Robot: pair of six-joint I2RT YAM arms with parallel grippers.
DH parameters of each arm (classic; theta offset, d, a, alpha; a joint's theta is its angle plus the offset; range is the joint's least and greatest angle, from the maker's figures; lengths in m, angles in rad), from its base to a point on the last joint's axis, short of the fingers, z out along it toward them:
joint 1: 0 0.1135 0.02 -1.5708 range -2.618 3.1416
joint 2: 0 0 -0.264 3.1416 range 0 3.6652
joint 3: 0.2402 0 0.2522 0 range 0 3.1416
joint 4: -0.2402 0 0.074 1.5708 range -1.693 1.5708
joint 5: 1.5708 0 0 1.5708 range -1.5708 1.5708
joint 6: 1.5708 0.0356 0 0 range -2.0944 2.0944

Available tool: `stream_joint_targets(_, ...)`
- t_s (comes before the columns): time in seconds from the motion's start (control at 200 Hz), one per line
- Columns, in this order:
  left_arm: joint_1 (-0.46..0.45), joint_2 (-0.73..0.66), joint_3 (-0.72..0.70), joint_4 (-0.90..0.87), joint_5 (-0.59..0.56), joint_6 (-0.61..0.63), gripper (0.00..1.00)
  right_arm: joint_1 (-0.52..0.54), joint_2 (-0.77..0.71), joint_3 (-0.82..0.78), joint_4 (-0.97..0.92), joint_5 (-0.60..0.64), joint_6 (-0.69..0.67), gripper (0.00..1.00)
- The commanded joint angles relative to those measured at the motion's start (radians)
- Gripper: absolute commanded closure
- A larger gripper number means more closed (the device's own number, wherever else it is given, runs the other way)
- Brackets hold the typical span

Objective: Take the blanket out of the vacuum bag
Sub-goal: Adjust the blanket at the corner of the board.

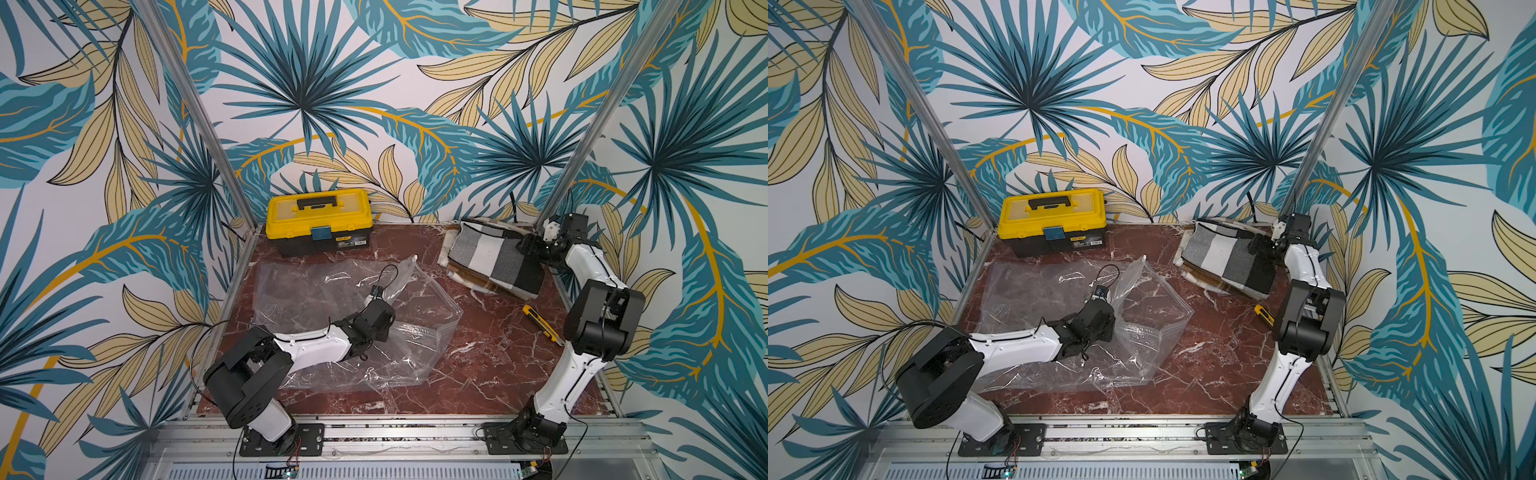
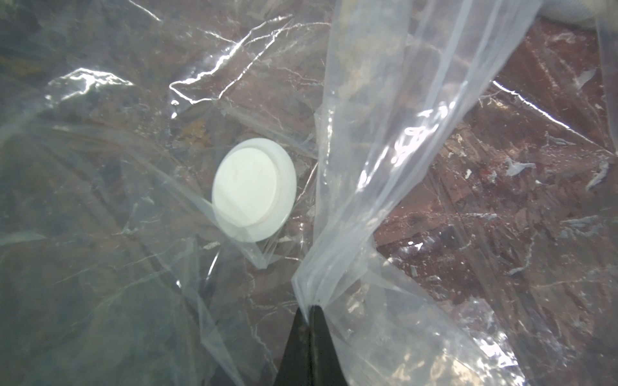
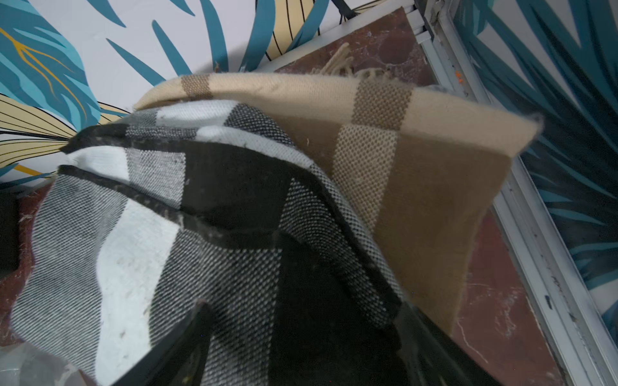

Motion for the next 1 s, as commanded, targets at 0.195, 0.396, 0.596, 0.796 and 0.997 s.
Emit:
stream_joint_targets(0.195, -0.004, 0.013, 0.032, -0.013, 0.008, -0.005, 1.00, -0.095, 0.001, -0.050, 0.185, -0.150, 0.256, 0.16)
stream_joint_targets(0.396, -0.004, 0.023, 0.030, -0.006, 0.012, -0.006, 1.00, -0.143, 0.054, -0.080, 0.315, -0.263, 0.420, 0.27)
stream_joint_targets(0.596, -0.004, 0.037, 0.031, -0.001, 0.002, 0.002, 1.00, -0.142, 0.078, -0.055, 0.307, -0.297, 0.430, 0.34)
stream_joint_targets(0.796, -0.004, 0.059, 0.039, 0.013, 0.013, 0.003, 1.00, -0.127, 0.093, -0.013, 0.223, -0.289, 0.415, 0.38)
stream_joint_targets(0.997, -0.003, 0.057, 0.036, 0.014, 0.007, 0.007, 1.00, -0.115, 0.133, 0.028, 0.152, -0.296, 0.403, 0.44)
